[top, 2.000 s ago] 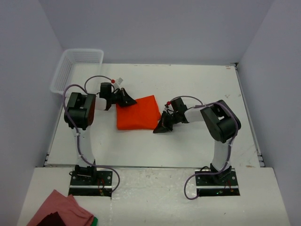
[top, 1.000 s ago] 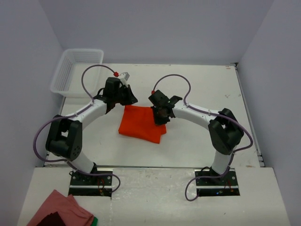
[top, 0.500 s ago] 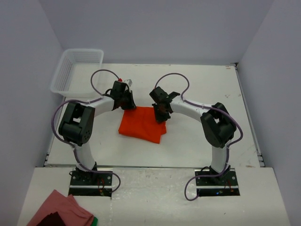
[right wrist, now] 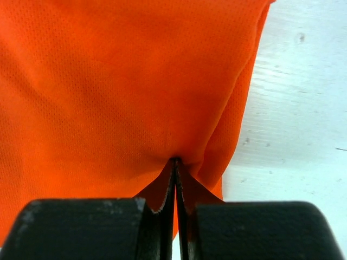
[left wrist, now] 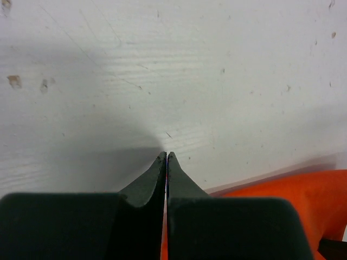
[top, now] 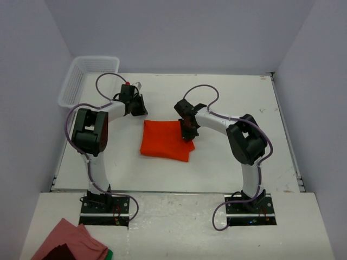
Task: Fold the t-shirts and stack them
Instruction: Smooth out wrinkles on the folded tshirt, then put the neatly folded tshirt into the corner of the board with the right arm
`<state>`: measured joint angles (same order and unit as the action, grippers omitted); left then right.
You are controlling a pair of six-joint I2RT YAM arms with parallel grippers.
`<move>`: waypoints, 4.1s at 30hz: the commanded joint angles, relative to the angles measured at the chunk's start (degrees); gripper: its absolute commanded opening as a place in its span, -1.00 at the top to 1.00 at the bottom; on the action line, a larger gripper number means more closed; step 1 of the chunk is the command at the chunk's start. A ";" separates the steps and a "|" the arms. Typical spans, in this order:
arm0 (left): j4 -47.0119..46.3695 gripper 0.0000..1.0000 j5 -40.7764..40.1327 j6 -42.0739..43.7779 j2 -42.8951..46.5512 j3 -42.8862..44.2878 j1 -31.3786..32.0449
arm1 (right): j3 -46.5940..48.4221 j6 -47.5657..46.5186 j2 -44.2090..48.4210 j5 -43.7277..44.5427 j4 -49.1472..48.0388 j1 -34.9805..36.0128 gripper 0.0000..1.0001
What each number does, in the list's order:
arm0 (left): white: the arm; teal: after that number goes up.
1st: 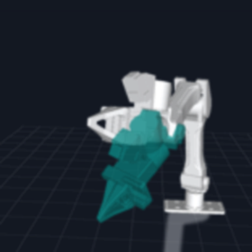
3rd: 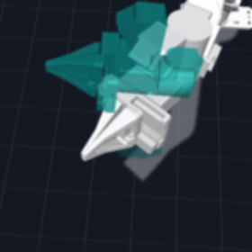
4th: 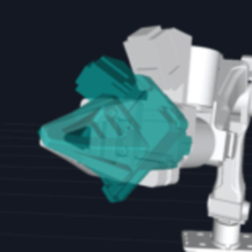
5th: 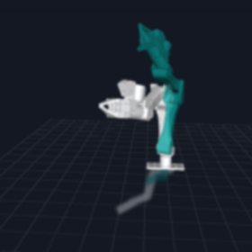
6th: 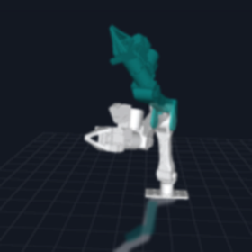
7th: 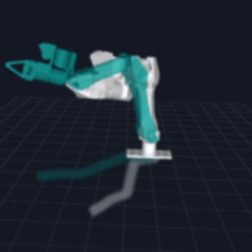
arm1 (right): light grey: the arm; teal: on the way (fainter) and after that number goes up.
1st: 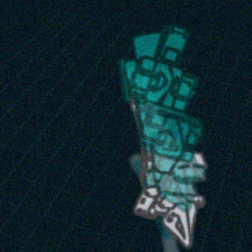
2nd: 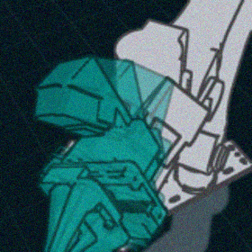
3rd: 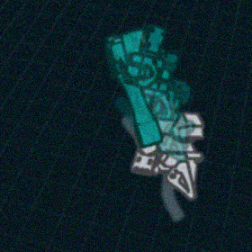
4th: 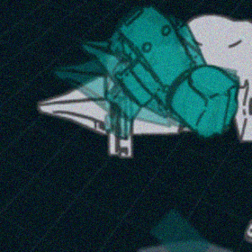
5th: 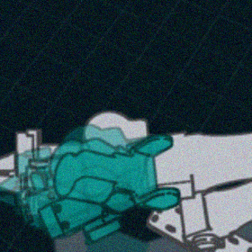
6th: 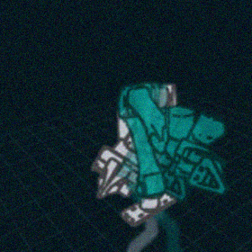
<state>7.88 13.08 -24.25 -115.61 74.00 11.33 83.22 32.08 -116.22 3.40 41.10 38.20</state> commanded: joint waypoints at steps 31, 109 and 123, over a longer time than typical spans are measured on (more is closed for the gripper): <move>-5.50 1.00 0.46 -4.40 19.99 -17.22 4.84 | 4.75 -2.90 -3.13 4.78 4.42 -2.25 1.00; 7.77 1.00 -19.15 -5.02 31.41 -19.41 16.18 | 8.84 21.93 5.44 39.18 29.15 2.41 1.00; 4.96 1.00 -15.46 -3.52 29.22 -22.58 16.44 | -14.66 -2.10 25.61 2.68 -5.68 -9.27 -0.60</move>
<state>15.07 -3.68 -28.38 -86.15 52.16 27.51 70.28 35.92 -90.94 16.51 42.76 29.71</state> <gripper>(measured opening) 0.002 0.767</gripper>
